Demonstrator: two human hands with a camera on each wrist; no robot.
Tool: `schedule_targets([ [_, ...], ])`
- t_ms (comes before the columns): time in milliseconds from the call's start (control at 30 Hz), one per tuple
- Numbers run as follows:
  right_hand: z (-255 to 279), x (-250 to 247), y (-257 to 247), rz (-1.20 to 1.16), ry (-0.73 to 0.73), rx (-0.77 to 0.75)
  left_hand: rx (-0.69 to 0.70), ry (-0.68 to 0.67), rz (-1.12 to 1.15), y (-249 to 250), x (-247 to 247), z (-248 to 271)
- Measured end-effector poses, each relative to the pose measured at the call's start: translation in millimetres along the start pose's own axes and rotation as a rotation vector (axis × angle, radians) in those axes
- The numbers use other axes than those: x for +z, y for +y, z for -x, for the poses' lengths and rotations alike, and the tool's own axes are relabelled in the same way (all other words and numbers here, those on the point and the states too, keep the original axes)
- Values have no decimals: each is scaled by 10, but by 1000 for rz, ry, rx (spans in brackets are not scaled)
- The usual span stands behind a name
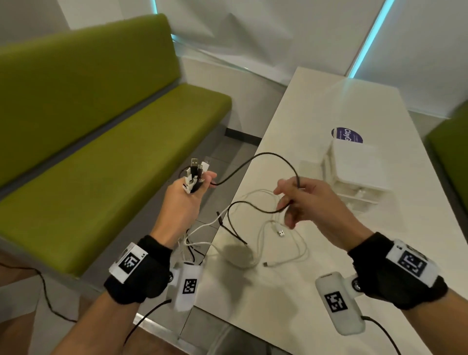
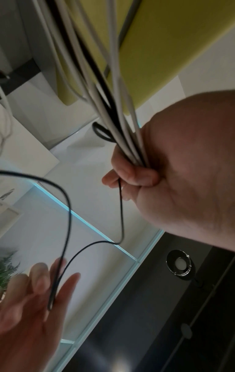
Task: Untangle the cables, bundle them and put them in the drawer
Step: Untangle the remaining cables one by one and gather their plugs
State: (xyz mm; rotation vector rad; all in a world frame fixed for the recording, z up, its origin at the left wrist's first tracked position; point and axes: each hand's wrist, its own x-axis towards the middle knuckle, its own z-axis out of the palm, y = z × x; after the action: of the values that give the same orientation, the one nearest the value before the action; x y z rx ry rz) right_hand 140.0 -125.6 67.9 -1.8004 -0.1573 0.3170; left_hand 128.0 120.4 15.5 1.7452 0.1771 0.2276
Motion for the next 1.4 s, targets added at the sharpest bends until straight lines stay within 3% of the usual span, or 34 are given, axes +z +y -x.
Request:
schedule_targets([
  [67, 7, 49, 125, 163, -198, -7, -12, 25, -8, -12, 28, 3],
  [167, -25, 138, 480, 775, -504, -24, -5, 131, -52, 21, -2, -7],
  [233, -23, 240, 741, 1030, -580, -39, 7, 191, -47, 44, -52, -28],
  [400, 12, 295, 1103, 1139, -405, -225, 39, 227, -70, -19, -186, -122],
  [633, 49, -207, 1112, 1185, -317, -38, 89, 269, -63, 54, -210, -125],
  [767, 175, -479, 1116, 1175, -182, 180, 172, 327, -76, 137, -266, -117],
  [867, 231, -589, 1039, 1298, -192, 346, 180, 324, -61, 182, -284, -105],
  [933, 207, -522, 965, 1336, -176, 330, 173, 299, -61, 187, -228, -96],
  [1067, 40, -82, 832, 1228, 37, 138, 141, 270, -52, 114, -107, -100],
  [1267, -185, 44, 955, 1115, 85, 329, 113, 235, -46, 95, -36, -96],
  [1400, -184, -171, 843, 970, 233, 272, 96, 230, -13, 68, -19, -116],
])
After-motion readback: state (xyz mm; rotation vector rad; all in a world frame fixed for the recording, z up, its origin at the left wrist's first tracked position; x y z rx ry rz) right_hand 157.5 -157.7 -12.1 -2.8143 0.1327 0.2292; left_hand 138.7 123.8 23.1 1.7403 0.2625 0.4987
